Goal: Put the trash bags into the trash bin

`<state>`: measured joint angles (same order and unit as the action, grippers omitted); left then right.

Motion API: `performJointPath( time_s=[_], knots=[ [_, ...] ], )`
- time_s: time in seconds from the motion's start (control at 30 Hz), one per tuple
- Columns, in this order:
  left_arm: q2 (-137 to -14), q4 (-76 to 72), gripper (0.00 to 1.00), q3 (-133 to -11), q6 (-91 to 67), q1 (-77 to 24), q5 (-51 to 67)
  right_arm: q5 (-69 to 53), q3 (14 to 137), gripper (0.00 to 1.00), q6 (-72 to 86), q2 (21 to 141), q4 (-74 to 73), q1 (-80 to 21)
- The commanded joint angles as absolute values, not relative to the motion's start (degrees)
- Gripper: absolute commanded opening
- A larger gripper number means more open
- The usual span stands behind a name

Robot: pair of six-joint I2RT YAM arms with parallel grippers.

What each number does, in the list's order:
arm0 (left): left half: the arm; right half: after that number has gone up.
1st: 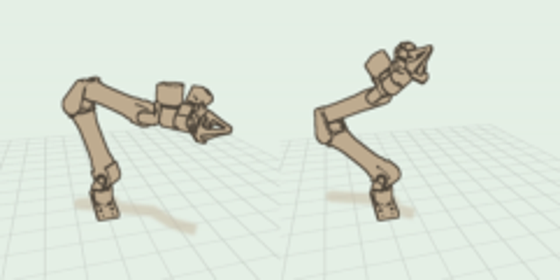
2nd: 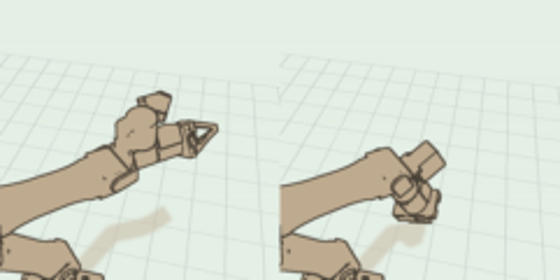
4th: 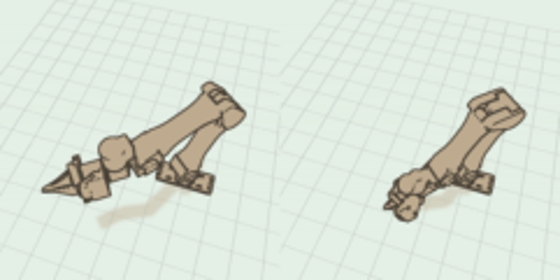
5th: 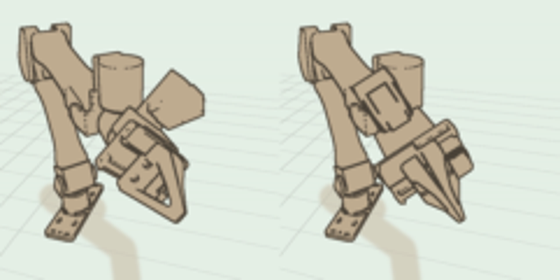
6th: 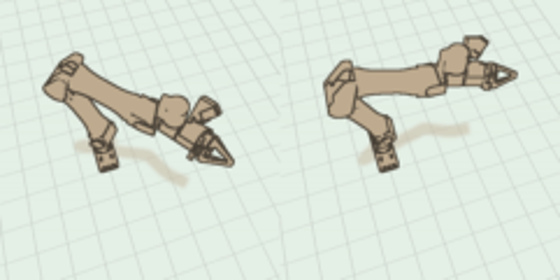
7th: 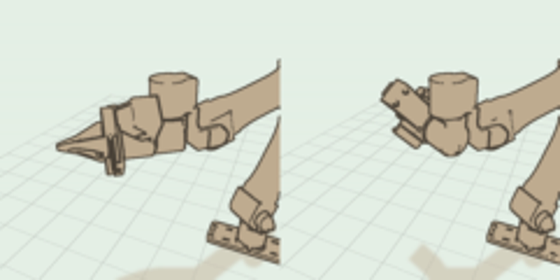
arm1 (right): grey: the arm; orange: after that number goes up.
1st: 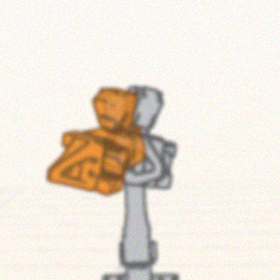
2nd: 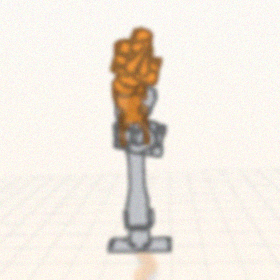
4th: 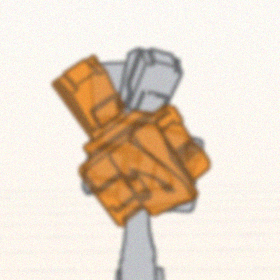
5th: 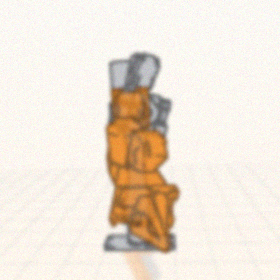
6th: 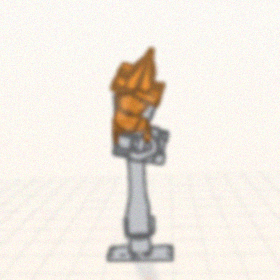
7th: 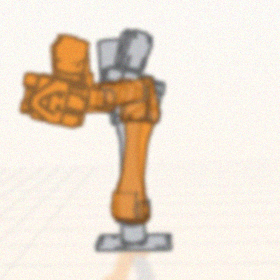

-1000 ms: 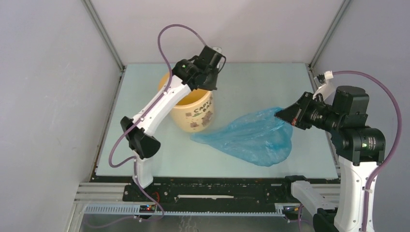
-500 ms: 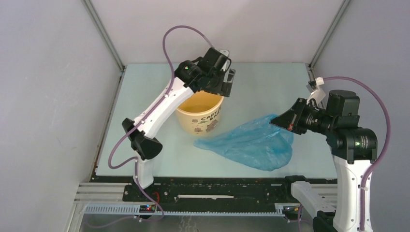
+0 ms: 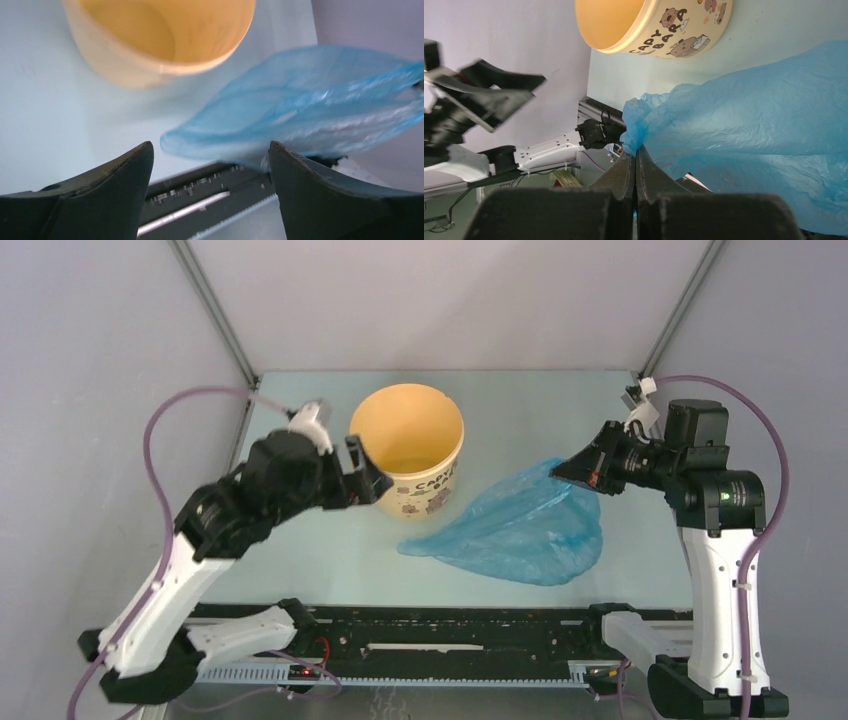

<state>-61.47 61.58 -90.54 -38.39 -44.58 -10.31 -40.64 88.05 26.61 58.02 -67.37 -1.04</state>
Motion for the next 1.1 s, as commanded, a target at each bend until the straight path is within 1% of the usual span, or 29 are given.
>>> performJointPath(
  time_s=[0.0,0.13,0.2,0.3,0.43,0.6,0.67,0.73,0.77,0.87,0.93,1.07],
  knots=[
    [-50.95,51.55,0.88,-70.37,-56.08,-43.92,-3.75,-41.89,90.96,0.0,27.63,57.98,-65.88,-2.16],
    [-42.12,37.23,0.86,-51.72,-68.75,-43.73,5.85,-40.75,90.51,0.0,26.94,57.9,-66.5,-3.67],
    [-39.99,33.86,0.84,-44.62,-73.54,-43.69,8.09,-40.61,90.13,0.0,26.83,57.92,-66.54,-4.07],
    [-37.12,30.97,0.75,-36.76,-77.17,-43.57,6.07,-40.61,90.38,0.0,26.81,58.09,-66.68,-4.46],
    [-35.58,23.26,0.72,-29.48,-83.47,-40.95,4.8,-40.61,91.28,0.0,26.66,58.79,-66.61,-5.13],
    [-33.37,18.71,0.74,-25.27,-90.4,-38.9,1.1,-40.56,92.55,0.0,26.76,59.21,-66.35,-5.15],
    [-32.94,17.84,0.69,-24.15,-92.04,-38.13,1.91,-40.52,92.72,0.0,26.57,59.2,-66.39,-5.26],
    [-33.63,15.87,0.58,-22.69,-93.03,-38.1,3.96,-40.35,92.58,0.0,26.49,59.15,-66.46,-5.27],
    [-34.44,15.6,0.56,-22.33,-92.85,-38.13,5.11,-40.34,92.43,0.0,26.46,59.08,-66.4,-5.3],
    [-37.65,14.6,0.55,-21.67,-92.12,-38.11,8.35,-40.3,92.44,0.0,26.46,59.08,-66.28,-5.2],
    [-39.01,11.52,0.51,-21.25,-92.22,-38.14,10.04,-40.17,92.75,0.0,26.5,59.15,-66.27,-5.19],
    [-40.82,11.31,0.41,-22.06,-91.38,-38.15,12.13,-39.84,93.16,0.0,26.5,59.19,-66.24,-5.1]
  ],
)
